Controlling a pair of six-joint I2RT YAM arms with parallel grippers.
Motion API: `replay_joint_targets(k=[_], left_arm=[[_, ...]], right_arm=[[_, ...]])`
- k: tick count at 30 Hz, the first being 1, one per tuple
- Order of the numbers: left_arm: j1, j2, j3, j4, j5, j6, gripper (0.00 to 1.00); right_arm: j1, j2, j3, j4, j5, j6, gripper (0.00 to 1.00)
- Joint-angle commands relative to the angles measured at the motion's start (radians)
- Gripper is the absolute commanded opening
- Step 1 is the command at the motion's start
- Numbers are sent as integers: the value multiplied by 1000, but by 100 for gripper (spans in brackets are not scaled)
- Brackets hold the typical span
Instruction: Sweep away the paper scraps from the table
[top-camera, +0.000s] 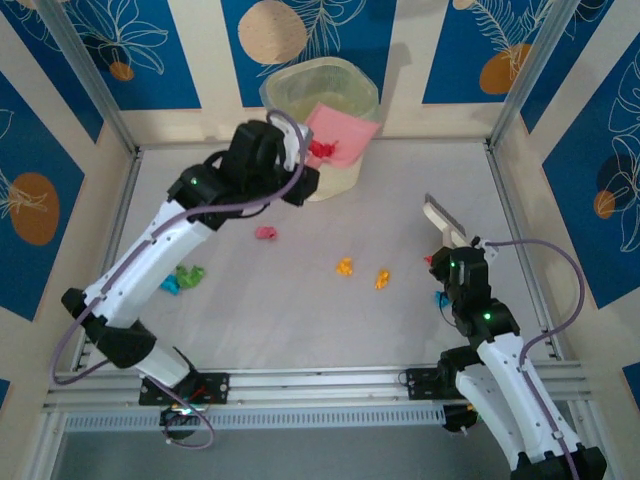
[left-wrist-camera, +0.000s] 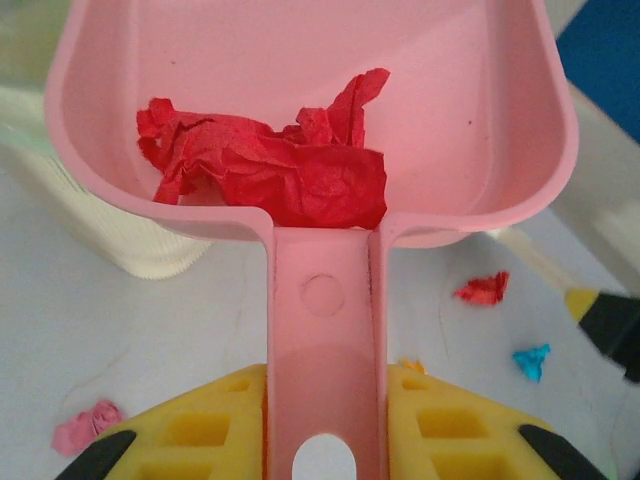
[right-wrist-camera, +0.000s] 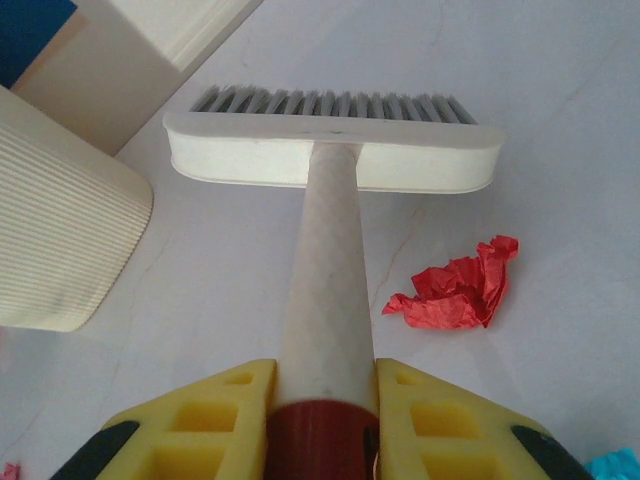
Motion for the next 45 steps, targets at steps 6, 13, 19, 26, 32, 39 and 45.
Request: replay_joint_targets(k=[6,13,19,26,32,39,45], left_arm=[[139,329,522,-166,168,-130,0],[274,523,668,38,530,-441,0],[300,587,666,240,615,-656,0],[312,548,416,681,646,-1040,0],[321,571,414,751,631,-1119,0],[330,555,338,861,636,-1198,0],[336,507,205,1021,600,-1291,0]], right_arm=[[44,19,-14,90,42,-34,0],[75,34,-10,95,78,-46,0],[91,38,-7,98,93,-56,0],[106,38,-7,99,115,-64,0],[111,40,-2,95,125,-66,0],[115,48,-1,98,126,-68,0],[117,51,0,98,130,-69,0]])
